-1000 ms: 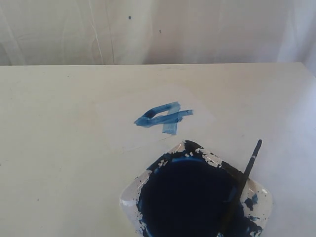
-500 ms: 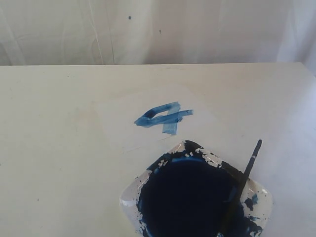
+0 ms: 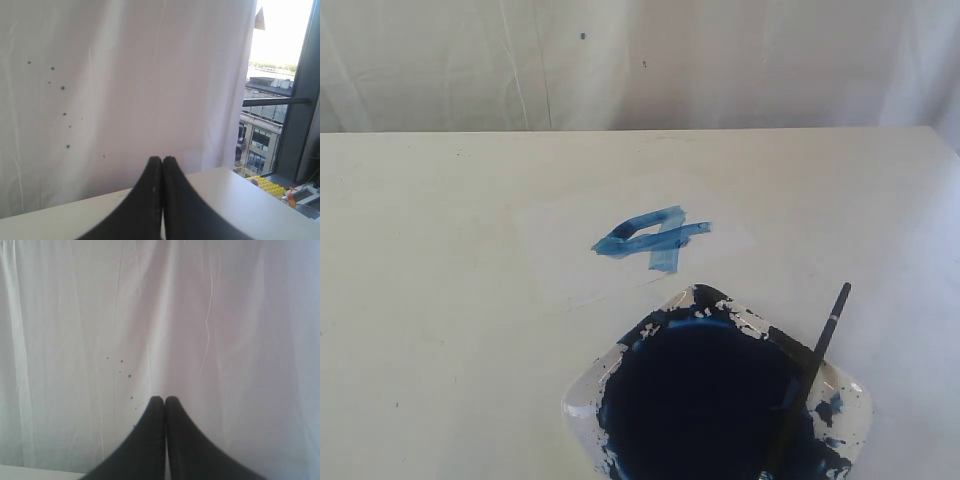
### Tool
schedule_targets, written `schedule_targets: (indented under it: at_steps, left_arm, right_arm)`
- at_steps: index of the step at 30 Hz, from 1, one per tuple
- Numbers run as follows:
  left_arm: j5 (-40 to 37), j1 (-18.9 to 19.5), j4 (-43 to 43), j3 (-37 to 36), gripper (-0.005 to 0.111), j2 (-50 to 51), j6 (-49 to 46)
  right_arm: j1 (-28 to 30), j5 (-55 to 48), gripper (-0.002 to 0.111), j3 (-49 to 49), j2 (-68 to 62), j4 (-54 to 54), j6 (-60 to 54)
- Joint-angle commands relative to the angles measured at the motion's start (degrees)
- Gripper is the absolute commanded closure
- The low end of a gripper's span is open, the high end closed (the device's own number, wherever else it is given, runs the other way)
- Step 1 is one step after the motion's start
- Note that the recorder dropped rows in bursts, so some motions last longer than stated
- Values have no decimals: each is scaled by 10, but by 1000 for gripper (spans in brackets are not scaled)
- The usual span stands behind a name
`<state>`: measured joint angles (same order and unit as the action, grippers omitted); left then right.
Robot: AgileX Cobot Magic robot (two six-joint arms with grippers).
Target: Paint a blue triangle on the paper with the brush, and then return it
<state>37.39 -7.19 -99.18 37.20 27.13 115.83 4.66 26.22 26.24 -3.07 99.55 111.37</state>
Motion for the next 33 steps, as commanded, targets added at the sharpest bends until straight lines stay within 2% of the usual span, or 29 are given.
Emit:
schedule_targets:
  at_steps: [1,6,9,11,19,21,23,26,29,33]
  left_arm:
    - [5,2,-8,-1,107,-4,-1]
    - [5,2,-8,-1,107,-4,-5]
    - [-1,2,-8,-1,107,-4,-66]
    - [-3,2,35,-11,107,-4,-136]
    - [-77,2,445,-130,107,-37,-472]
    - [-92,2,532,-162,107,-53,-568]
    - [-117,2,590,-190,107,-71,-624]
    - [-137,2,578,-211,107,-88,-650]
    - [-132,2,516,-213,107,-91,-619]
    - [-150,2,507,-213,107,-91,-581]
  right_arm:
    - [-2,2,108,5,4,4,3]
    - [-2,2,108,5,4,4,3]
    - [-2,2,108,5,4,4,3]
    - [-2,2,108,5,4,4,3]
    - [-2,2,108,5,4,4,3]
    - [-2,2,108,5,4,4,3]
    - [-2,2,108,5,4,4,3]
    - [-2,2,108,5,4,4,3]
    - [-2,2,108,5,4,4,3]
    - [-2,2,108,5,4,4,3]
